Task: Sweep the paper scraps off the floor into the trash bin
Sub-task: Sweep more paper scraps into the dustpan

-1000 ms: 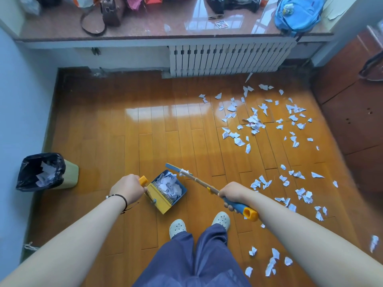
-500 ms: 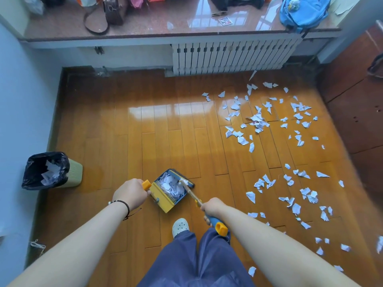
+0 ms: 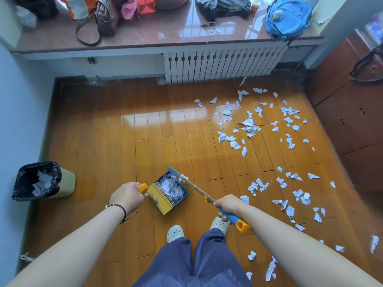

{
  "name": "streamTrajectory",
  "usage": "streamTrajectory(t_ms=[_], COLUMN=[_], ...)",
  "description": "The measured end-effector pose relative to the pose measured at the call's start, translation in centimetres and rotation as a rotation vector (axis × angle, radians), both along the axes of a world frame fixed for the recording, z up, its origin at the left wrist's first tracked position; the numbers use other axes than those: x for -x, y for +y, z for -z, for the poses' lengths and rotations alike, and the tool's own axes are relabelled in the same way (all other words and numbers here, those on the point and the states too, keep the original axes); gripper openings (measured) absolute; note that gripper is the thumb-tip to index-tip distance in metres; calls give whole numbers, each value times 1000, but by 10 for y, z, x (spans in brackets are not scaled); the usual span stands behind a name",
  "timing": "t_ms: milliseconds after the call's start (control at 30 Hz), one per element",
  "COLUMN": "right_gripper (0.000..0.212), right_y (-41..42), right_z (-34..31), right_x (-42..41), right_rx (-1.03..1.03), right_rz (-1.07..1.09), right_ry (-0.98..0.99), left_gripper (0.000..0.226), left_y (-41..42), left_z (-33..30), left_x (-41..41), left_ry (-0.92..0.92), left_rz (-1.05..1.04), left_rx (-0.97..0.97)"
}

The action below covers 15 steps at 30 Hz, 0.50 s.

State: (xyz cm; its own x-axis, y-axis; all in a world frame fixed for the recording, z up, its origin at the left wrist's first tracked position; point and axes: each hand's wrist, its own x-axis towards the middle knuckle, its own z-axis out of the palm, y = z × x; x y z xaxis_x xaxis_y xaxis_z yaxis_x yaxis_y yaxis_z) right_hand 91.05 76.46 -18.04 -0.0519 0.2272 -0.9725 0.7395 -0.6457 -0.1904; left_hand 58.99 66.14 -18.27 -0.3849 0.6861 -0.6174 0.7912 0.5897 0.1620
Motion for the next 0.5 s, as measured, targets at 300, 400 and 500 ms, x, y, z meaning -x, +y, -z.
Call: streamTrajectory(t_ms=[300, 400, 500], right_gripper=[21, 17, 16], right_y=[32, 58, 94], right_z=[-5, -3, 2], right_x=[-34, -47, -62], right_rx=[-37, -70, -108], right_rz=[250, 264, 241], right_ry=[46, 45, 21], left_gripper=[21, 20, 20], left_y=[34, 67, 103], left_z=[-8, -12, -12], left_x=[-35, -47, -60], left_ry=[-52, -57, -47], left_rz=[3, 0, -7], left_rx=[-29, -37, -34])
